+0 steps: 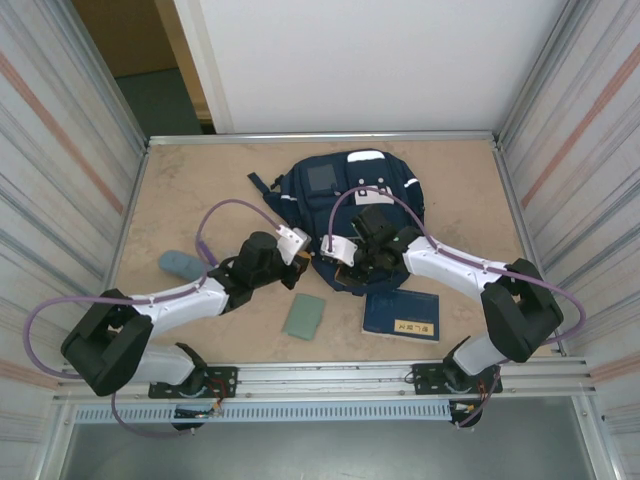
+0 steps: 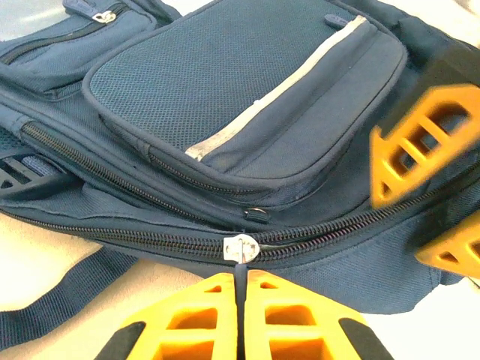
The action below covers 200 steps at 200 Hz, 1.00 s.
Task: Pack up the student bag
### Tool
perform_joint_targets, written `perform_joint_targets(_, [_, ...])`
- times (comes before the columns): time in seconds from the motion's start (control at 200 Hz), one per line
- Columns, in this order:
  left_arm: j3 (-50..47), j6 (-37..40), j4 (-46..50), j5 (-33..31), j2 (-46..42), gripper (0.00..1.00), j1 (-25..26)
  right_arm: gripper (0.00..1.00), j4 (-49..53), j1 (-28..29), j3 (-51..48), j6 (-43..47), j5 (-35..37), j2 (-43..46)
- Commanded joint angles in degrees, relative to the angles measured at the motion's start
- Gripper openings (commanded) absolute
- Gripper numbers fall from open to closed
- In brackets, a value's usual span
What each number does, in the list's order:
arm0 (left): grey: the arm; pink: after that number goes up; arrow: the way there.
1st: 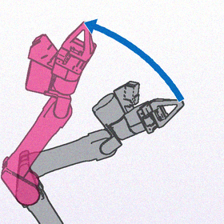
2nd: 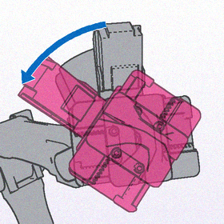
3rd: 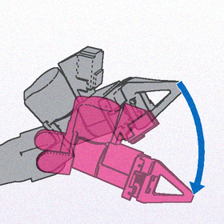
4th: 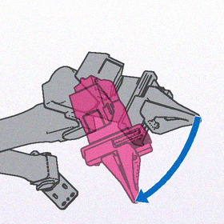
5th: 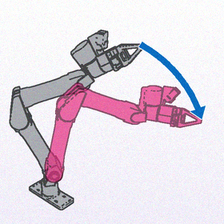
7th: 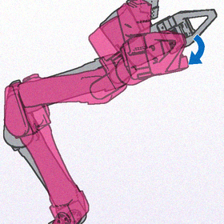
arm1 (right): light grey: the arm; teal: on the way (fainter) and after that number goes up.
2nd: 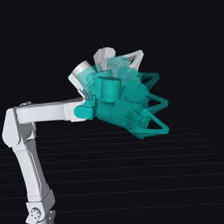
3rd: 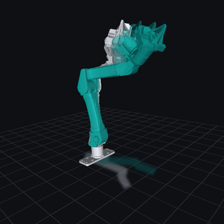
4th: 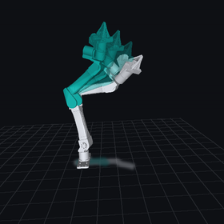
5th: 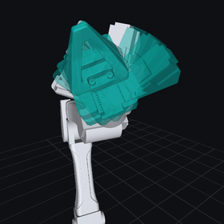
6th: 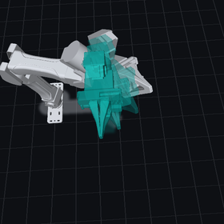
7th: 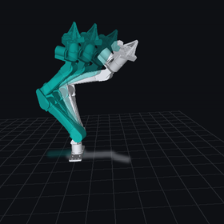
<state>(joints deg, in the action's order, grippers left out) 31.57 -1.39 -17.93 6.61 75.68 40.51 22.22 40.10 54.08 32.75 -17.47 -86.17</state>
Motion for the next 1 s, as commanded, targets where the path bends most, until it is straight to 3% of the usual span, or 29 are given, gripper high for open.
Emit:
perform_joint_targets(0.0, [-0.4,-2.1,-3.6,0.3,-2.6,0.0,-0.9,0.15,1.7,0.9,-0.3,0.7,1.6,1.2])
perform_joint_targets(0.195, [1.1,-5.7,-1.9,-9.3,2.1,0.0,-2.5,0.02,1.6,1.3,-0.2,1.1,1.7,6.1])
perform_joint_targets(0.311, [4.3,-10.0,-0.5,-5.8,7.1,0.0,-8.4,0.0,2.7,2.2,-0.2,3.4,3.0,9.0])
perform_joint_targets(0.491, [10.3,-12.8,3.2,-10.2,12.1,0.0,-13.6,0.0,3.3,3.4,-0.4,4.2,5.8,10.4])
perform_joint_targets(0.651, [18.3,-17.0,10.5,-4.0,18.2,0.0,-18.0,0.0,3.2,5.9,-0.7,6.0,8.3,9.8])
perform_joint_targets(0.817, [23.0,-21.4,15.5,-5.6,24.4,0.0,-19.7,0.02,2.0,7.4,-0.9,5.8,8.9,8.7])
perform_joint_targets(0.952, [23.9,-23.9,15.7,-5.0,26.3,0.0,-21.4,0.07,-0.1,7.7,-1.1,4.3,10.0,7.9])
perform_joint_targets(0.997, [23.5,-24.1,15.4,-5.1,25.7,0.0,-21.8,0.14,-0.8,7.7,-0.9,3.1,11.1,7.5])
